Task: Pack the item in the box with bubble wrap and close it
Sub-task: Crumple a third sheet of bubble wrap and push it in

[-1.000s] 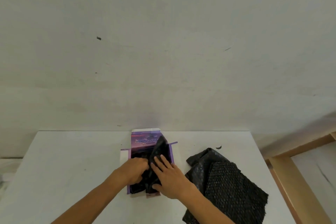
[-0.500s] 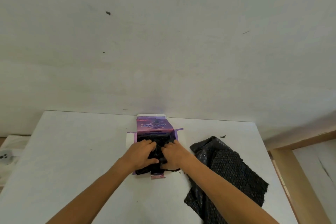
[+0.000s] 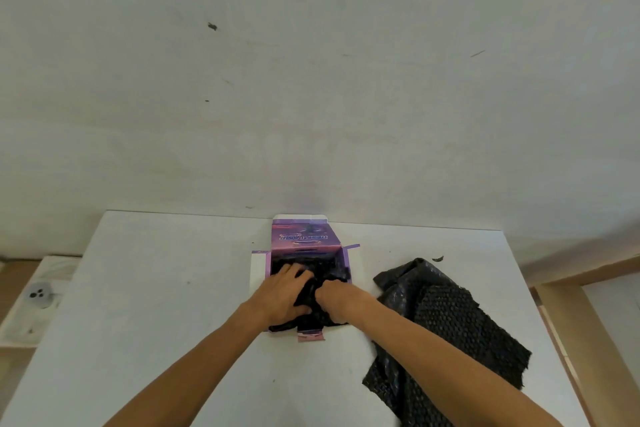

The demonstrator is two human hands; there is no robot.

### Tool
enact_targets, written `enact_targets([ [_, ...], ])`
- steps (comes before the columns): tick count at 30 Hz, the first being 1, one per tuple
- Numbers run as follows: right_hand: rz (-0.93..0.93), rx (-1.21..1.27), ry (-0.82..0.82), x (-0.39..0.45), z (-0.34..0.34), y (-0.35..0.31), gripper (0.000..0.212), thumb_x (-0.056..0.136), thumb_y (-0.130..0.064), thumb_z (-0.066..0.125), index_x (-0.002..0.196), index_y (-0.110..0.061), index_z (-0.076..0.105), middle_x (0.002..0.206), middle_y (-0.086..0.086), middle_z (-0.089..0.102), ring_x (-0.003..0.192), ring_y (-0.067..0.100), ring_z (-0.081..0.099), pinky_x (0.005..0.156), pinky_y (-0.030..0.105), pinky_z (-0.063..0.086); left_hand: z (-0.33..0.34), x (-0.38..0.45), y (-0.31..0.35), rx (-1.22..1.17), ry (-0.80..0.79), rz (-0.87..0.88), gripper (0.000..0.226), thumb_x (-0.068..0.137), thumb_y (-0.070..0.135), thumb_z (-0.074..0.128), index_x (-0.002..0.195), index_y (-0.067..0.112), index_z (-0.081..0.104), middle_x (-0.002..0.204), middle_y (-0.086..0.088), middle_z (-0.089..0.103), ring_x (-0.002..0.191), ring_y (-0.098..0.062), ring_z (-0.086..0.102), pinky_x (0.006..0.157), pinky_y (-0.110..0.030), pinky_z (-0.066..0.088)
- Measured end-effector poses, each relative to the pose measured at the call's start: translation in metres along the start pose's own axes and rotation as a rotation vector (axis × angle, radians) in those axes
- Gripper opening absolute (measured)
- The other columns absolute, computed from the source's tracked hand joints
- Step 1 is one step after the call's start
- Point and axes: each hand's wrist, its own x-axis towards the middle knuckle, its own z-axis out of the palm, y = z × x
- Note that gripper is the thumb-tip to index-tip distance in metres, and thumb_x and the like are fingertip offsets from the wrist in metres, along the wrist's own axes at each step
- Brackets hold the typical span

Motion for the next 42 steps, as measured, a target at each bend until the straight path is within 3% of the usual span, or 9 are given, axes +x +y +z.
enact_targets([
  [3, 0.030, 0.168, -0.090, -0.001, -0.012, 0.012, 0.015, 0.087, -0.013, 0.065, 0.073, -0.012, 0.059, 0.075, 0.007, 0.062, 0.063, 0.022, 0.055, 0.059, 0.031, 0.045, -0.006, -0.007, 0.001, -0.126, -0.028, -0.018, 0.052, 0.091, 0.055, 0.057, 0.136, 0.029, 0.052, 0.135, 0.005, 0.049, 0.120, -0.015, 0.052, 0.100, -0.027, 0.046],
  [8, 0.029, 0.315, 0.277, -0.010, -0.020, 0.036, 0.026, 0.088, -0.021, 0.071, 0.112, -0.015, 0.059, 0.108, 0.004, 0.063, 0.093, 0.024, 0.064, 0.072, 0.022, 0.044, -0.019, -0.014, 0.002, -0.116, -0.104, 0.031, 0.032, 0.097, 0.038, 0.057, 0.127, 0.027, 0.065, 0.128, 0.006, 0.061, 0.113, -0.014, 0.059, 0.097, -0.024, 0.049],
  [13, 0.005, 0.126, 0.210, -0.001, -0.002, 0.021, 0.021, 0.089, -0.011, 0.068, 0.109, -0.006, 0.063, 0.105, 0.016, 0.068, 0.090, 0.031, 0.068, 0.070, 0.030, 0.043, -0.026, -0.010, 0.012, 0.091, -0.193, 0.009, 0.019, 0.083, 0.033, 0.076, 0.097, 0.022, 0.069, 0.100, 0.001, 0.071, 0.086, -0.019, 0.066, 0.080, -0.032, 0.057],
  [16, 0.014, 0.058, 0.198, 0.005, 0.000, 0.013, 0.023, 0.090, -0.006, 0.066, 0.112, -0.002, 0.063, 0.110, 0.020, 0.067, 0.093, 0.034, 0.067, 0.076, 0.035, 0.049, -0.021, -0.005, 0.017, 0.183, -0.229, 0.001, 0.025, 0.082, 0.034, 0.076, 0.094, 0.016, 0.064, 0.097, -0.004, 0.070, 0.081, -0.022, 0.067, 0.079, -0.033, 0.058],
  [20, 0.010, 0.078, 0.257, 0.003, -0.003, 0.015, 0.043, 0.088, -0.007, 0.068, 0.129, -0.006, 0.053, 0.132, 0.018, 0.055, 0.106, 0.033, 0.062, 0.086, 0.037, 0.052, -0.014, -0.003, 0.008, 0.255, -0.115, 0.038, 0.060, 0.075, 0.050, 0.078, 0.120, 0.016, 0.058, 0.117, -0.005, 0.065, 0.099, -0.023, 0.063, 0.089, -0.034, 0.054],
  [25, -0.097, -0.155, 0.318, 0.003, 0.009, 0.022, 0.095, 0.082, -0.034, 0.076, 0.156, -0.014, 0.018, 0.165, 0.012, 0.016, 0.148, 0.034, 0.019, 0.114, 0.046, 0.035, -0.014, -0.016, -0.008, 0.274, 0.113, 0.124, 0.075, 0.065, 0.074, 0.066, 0.116, 0.020, 0.058, 0.117, 0.001, 0.058, 0.106, -0.018, 0.051, 0.101, -0.033, 0.044],
  [31, -0.068, -0.333, 0.287, 0.003, 0.010, 0.028, 0.057, 0.087, -0.053, 0.065, 0.126, -0.013, 0.054, 0.124, 0.010, 0.063, 0.112, 0.029, 0.056, 0.104, 0.042, 0.039, -0.022, -0.043, -0.008, 0.097, 0.038, 0.146, 0.028, 0.094, 0.047, 0.057, 0.108, 0.028, 0.073, 0.106, 0.008, 0.067, 0.095, -0.012, 0.062, 0.087, -0.026, 0.052],
  [38, -0.198, -0.286, 0.443, 0.004, 0.005, 0.020, 0.112, 0.075, -0.022, 0.082, 0.155, -0.028, 0.003, 0.166, 0.011, 0.006, 0.137, 0.033, 0.032, 0.103, 0.043, 0.044, -0.014, -0.029, 0.017, -0.085, -0.109, 0.028, 0.022, 0.090, 0.025, 0.072, 0.109, 0.014, 0.074, 0.110, -0.003, 0.073, 0.095, -0.021, 0.069, 0.088, -0.028, 0.056],
  [42, -0.111, -0.425, 0.331, 0.001, 0.001, 0.023, 0.065, 0.086, -0.040, 0.071, 0.142, -0.019, 0.046, 0.145, 0.009, 0.050, 0.129, 0.030, 0.042, 0.110, 0.045, 0.034, -0.016, -0.025, 0.011, -0.085, -0.171, -0.001, 0.018, 0.090, 0.027, 0.070, 0.105, 0.019, 0.076, 0.106, -0.001, 0.075, 0.091, -0.019, 0.069, 0.086, -0.030, 0.057],
])
